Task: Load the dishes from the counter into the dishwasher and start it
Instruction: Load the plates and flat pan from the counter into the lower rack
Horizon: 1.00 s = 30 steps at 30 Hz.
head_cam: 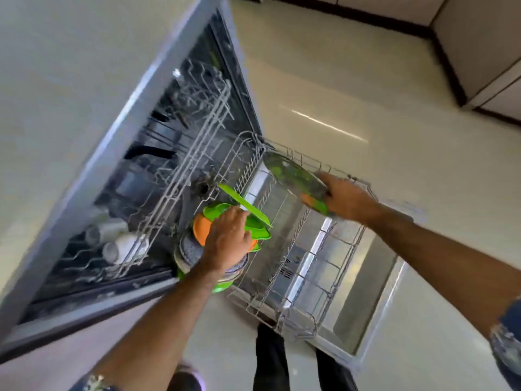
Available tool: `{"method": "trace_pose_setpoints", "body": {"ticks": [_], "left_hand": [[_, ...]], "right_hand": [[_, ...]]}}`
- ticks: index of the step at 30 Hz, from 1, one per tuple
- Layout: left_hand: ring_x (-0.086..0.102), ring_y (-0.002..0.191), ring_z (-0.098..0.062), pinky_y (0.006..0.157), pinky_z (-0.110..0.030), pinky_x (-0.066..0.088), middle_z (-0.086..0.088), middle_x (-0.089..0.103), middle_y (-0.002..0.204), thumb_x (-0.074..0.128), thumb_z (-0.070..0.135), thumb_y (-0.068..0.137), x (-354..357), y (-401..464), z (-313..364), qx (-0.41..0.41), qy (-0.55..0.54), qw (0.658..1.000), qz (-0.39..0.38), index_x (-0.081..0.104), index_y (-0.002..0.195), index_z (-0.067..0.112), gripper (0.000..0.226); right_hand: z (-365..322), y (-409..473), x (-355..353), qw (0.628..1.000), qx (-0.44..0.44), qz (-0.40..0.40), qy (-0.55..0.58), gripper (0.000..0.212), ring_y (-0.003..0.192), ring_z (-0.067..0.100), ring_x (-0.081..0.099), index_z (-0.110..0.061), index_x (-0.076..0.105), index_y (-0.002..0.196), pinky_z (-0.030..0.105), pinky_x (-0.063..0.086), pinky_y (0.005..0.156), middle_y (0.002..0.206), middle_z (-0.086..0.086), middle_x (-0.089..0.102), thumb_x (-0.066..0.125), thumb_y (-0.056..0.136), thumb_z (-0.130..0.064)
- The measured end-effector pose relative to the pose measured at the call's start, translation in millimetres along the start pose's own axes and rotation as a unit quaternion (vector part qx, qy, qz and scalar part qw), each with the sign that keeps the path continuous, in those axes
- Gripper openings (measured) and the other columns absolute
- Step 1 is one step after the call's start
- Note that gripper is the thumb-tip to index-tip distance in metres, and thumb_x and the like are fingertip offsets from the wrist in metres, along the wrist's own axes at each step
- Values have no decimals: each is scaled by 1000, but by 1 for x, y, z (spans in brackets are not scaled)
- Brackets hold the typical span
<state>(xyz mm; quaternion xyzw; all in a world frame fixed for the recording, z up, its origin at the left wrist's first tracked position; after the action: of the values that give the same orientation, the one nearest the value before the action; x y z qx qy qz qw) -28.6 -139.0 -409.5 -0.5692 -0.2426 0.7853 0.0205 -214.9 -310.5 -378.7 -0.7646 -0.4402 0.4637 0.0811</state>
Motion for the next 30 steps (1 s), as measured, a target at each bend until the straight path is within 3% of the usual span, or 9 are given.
{"method": "trace_pose_setpoints", "body": {"ticks": [3,5,8,12,16,19,22,30], "left_hand": [[39,140,-35,111,-54,36,-17,42,150,57,32,90,32,50,-25,-2,84,996,1,50,138,13,52],[16,152,-30,121,-55,17,-11,22,163,51,38,98,54,73,-42,-11,116,993,-22,37,149,18,56],[3,154,-29,123,-56,6,-9,11,167,37,47,103,80,94,-66,-16,138,990,-33,28,153,20,57],[3,154,-29,122,-59,6,-9,12,167,21,55,101,98,103,-83,3,176,984,-29,27,154,21,63],[0,154,-29,121,-60,5,-8,12,166,10,58,99,101,107,-86,13,193,981,-23,24,155,21,69],[-3,154,-29,122,-59,3,-7,9,167,12,58,100,102,108,-85,13,197,980,-31,21,157,21,68],[-3,154,-29,122,-60,3,-7,9,167,14,56,101,100,110,-86,14,194,980,-37,22,156,20,67],[-6,154,-29,122,-59,2,-7,6,167,13,56,100,100,112,-91,11,197,979,-55,19,157,21,67]], "right_hand": [[0,59,9,997,-25,69,-27,40,105,37,64,-23,49,134,41,51,82,118,19,65,56,95,-20],[0,88,15,995,-18,95,-34,42,102,41,63,-24,50,135,44,52,81,118,22,64,52,94,-18],[-5,123,17,990,-21,136,-30,40,97,40,64,-27,54,128,45,55,79,114,19,65,49,91,-15],[-13,156,23,988,-19,152,-34,33,94,36,64,-21,57,121,37,48,70,110,15,65,48,91,-12],[-36,177,23,981,-28,181,-65,31,94,37,64,-16,57,121,42,54,76,110,15,66,48,92,-20],[-51,189,25,979,-32,176,-100,30,93,35,63,-13,57,122,41,53,76,110,16,65,48,96,-26],[-62,203,29,978,-34,163,-123,29,85,29,56,-11,56,123,36,46,71,109,14,63,51,97,-21],[-65,221,47,987,-57,83,-128,41,86,28,60,-13,53,133,37,53,72,103,11,62,57,91,-13]]}}
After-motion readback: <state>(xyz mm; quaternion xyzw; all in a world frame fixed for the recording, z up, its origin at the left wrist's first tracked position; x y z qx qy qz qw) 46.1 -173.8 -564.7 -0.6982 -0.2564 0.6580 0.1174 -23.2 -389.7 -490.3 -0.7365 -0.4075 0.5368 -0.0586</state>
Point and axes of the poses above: each hand's wrist, its own y-axis towards the middle knuckle, its own x-axis out of the palm, z = x × y, the point moved 8 cm from there along y, towards the middle knuckle
